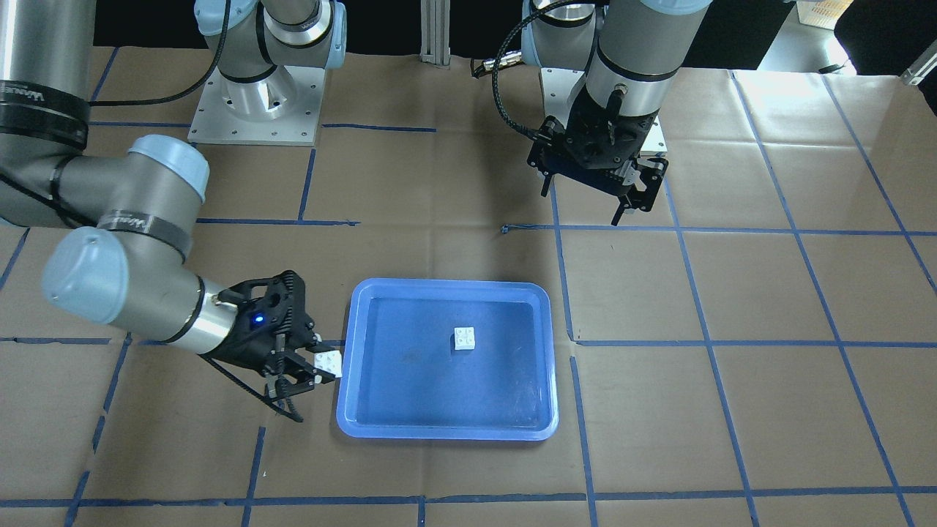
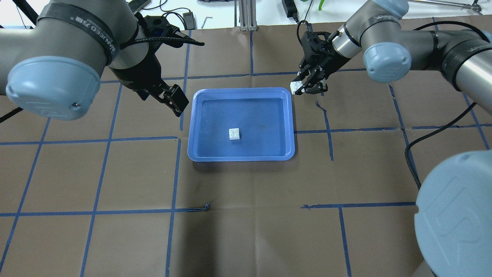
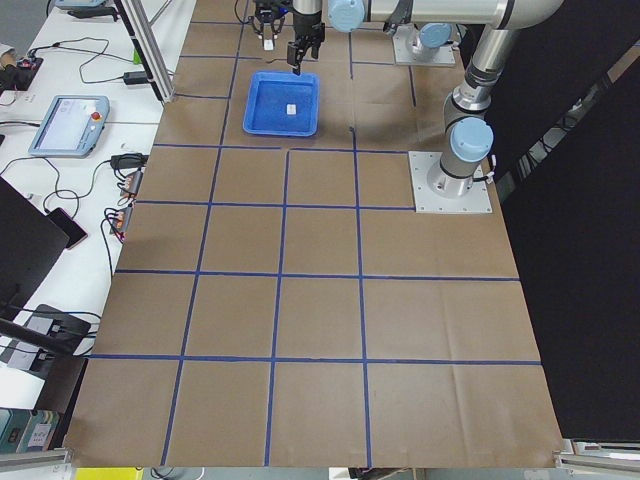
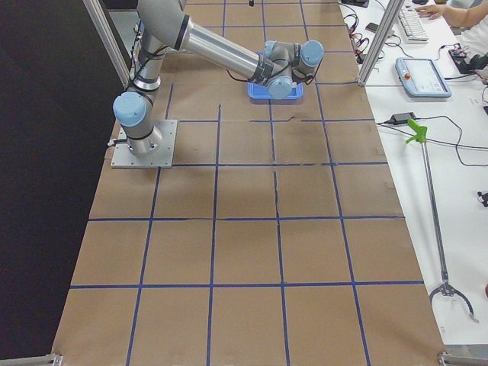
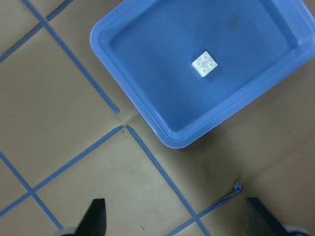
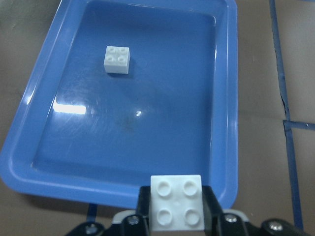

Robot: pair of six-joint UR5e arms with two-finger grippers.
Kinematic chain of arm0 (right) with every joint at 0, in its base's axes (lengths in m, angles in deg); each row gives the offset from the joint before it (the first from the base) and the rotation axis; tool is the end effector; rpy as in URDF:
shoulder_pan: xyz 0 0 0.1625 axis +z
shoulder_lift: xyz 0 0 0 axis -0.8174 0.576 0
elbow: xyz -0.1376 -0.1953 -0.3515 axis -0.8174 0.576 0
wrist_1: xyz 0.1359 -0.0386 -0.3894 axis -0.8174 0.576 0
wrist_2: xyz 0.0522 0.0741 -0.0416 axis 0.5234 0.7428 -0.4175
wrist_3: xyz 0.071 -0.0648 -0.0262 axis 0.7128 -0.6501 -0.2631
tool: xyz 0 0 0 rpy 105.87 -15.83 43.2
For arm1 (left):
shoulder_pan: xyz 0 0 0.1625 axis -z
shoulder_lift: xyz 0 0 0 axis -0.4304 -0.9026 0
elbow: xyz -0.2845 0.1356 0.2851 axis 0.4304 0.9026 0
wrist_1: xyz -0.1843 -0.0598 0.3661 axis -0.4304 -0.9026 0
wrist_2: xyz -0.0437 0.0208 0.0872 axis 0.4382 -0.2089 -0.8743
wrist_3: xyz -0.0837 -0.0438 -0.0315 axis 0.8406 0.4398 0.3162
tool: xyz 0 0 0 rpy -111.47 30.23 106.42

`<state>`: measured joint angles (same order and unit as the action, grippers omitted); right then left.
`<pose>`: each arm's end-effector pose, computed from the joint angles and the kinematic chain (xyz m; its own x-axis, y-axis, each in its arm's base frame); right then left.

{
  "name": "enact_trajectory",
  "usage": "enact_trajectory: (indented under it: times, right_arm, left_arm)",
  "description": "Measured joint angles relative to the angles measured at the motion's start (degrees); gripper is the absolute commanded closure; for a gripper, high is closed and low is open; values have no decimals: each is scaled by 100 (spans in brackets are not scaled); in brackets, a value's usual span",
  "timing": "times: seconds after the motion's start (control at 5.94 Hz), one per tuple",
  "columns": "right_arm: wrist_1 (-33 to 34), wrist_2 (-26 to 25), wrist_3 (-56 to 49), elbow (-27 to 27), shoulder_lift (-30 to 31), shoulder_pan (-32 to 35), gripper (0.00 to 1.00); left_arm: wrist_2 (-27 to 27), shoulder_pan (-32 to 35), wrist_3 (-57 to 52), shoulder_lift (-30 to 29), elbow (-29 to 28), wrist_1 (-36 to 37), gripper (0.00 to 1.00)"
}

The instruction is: Assemble white blocks and place on blue tray

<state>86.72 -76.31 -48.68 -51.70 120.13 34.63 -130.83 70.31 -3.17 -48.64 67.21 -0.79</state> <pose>0.1780 -0.6302 0.2728 0.0898 -0.9944 0.0555 -0.8568 -0.1056 -0.5048 -0.1830 -0.4843 0.4590 -0.9501 0.3118 -0.0122 0.3120 0.9492 -0.0402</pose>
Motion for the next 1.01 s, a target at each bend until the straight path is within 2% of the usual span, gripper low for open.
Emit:
enact_trajectory:
  times: [0.17,0.34,0.67,1.01]
  right_arm:
    - [698,-30,774,-251,-8,403,72]
    - [1373,-61,1412,-524,-33,752,72]
    - [2516,-94,1902,-1228,-78,1064,72]
    - [3191,-118,1950,-1530,-336,1102,72]
  left_arm:
    - [35,-119,1028,14,-81,7,1]
    - [59,-197,1485,20,-228,-6,1]
    - [50,-264,1634,24,-415,-9,1]
    - [28,-530,1482,56,-365,44,1]
